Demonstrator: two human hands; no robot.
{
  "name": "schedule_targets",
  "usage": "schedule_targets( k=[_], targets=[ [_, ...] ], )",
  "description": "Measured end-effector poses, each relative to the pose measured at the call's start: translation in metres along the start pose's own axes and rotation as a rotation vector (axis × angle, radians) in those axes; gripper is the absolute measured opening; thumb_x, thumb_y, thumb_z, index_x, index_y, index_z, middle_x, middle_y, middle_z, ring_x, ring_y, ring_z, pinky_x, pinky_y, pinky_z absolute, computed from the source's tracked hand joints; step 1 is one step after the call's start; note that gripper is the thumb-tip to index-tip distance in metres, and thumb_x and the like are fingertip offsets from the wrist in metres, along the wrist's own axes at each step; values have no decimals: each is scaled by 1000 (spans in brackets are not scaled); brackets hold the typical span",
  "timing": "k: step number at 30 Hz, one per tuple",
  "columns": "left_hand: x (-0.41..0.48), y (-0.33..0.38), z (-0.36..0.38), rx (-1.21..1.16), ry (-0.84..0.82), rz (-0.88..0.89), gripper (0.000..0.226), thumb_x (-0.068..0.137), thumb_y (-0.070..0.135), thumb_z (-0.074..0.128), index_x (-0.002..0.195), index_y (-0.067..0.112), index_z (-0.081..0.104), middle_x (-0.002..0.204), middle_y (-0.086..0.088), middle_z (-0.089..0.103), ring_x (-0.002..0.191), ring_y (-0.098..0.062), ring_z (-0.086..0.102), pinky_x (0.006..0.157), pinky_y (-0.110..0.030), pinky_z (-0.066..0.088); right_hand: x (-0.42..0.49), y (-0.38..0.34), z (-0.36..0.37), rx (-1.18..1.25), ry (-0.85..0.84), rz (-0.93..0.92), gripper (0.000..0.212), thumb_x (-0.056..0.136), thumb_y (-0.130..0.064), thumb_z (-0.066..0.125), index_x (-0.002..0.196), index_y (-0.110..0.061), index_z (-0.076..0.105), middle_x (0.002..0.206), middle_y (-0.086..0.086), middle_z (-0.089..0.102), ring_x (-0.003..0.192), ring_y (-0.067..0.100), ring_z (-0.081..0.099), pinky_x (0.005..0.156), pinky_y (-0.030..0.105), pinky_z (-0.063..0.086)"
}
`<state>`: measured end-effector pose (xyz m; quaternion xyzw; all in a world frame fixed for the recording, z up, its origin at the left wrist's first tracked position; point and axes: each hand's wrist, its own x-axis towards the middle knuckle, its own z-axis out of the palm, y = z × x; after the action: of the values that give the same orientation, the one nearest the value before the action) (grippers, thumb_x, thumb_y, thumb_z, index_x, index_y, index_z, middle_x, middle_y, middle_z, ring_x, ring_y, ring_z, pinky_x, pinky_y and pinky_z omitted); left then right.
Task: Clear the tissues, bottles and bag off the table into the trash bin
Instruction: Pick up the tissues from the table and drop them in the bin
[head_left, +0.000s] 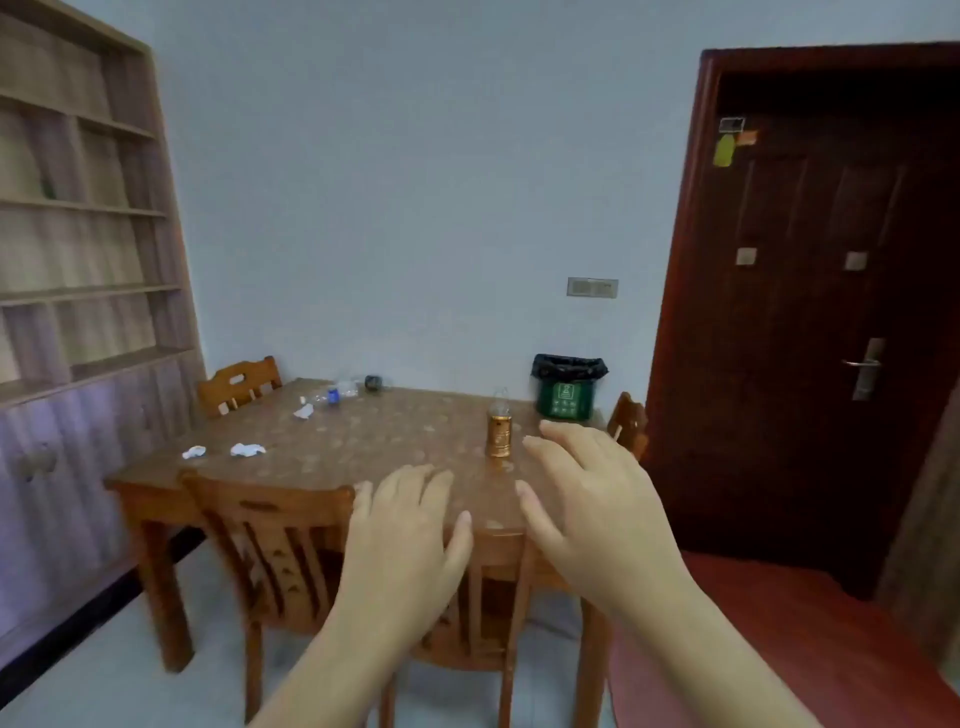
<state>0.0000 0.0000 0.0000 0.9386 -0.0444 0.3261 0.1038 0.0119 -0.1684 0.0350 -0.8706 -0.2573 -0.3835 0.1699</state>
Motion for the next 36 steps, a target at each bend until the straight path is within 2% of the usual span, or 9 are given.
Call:
schedule_targets(
  k=[5, 9, 16, 20, 26, 36],
  targets=[
    [-29, -87, 6, -8, 32, -159, 38, 82, 35, 53, 111, 13, 65, 112, -5, 66, 109, -25, 59, 92, -52, 43, 19, -53, 66, 73, -37, -43, 39, 82, -33, 46, 108, -9, 63, 112, 9, 64, 105, 25, 56, 86, 41, 48],
    [-44, -171, -6, 50, 65, -211, 47, 80, 39, 39, 104, 11, 68, 106, -6, 69, 102, -27, 63, 86, -54, 47, 50, -124, 126, 155, -40, -109, 37, 82, -32, 46, 106, -9, 64, 110, 9, 64, 103, 26, 57, 84, 41, 47],
    [-69, -337, -44, 97, 103, -319, 46, 81, 37, 38, 107, 9, 65, 106, -9, 67, 102, -29, 62, 88, -55, 47, 96, -258, 229, 302, -102, -178, 38, 83, -33, 45, 108, -11, 63, 112, 8, 63, 104, 24, 56, 86, 36, 44],
    [-74, -399, -54, 106, 96, -356, 46, 83, 36, 37, 108, 8, 64, 106, -10, 67, 101, -30, 61, 87, -53, 47, 107, -309, 273, 325, -152, -187, 40, 83, -33, 44, 109, -9, 63, 112, 9, 64, 104, 24, 57, 87, 35, 44],
    [-81, -462, -45, 87, 64, -430, 50, 85, 37, 34, 114, 8, 62, 112, -11, 66, 106, -30, 60, 90, -56, 46, 122, -352, 335, 341, -258, -218, 42, 83, -35, 45, 111, -9, 63, 114, 9, 63, 105, 25, 57, 87, 36, 45],
    [-13, -566, 18, 134, 13, -396, 45, 83, 34, 38, 109, 8, 64, 106, -9, 68, 100, -27, 63, 88, -51, 48, 188, -361, 462, 390, -268, -189, 46, 82, -37, 42, 111, -8, 62, 113, 10, 64, 103, 25, 58, 86, 33, 43]
  ],
)
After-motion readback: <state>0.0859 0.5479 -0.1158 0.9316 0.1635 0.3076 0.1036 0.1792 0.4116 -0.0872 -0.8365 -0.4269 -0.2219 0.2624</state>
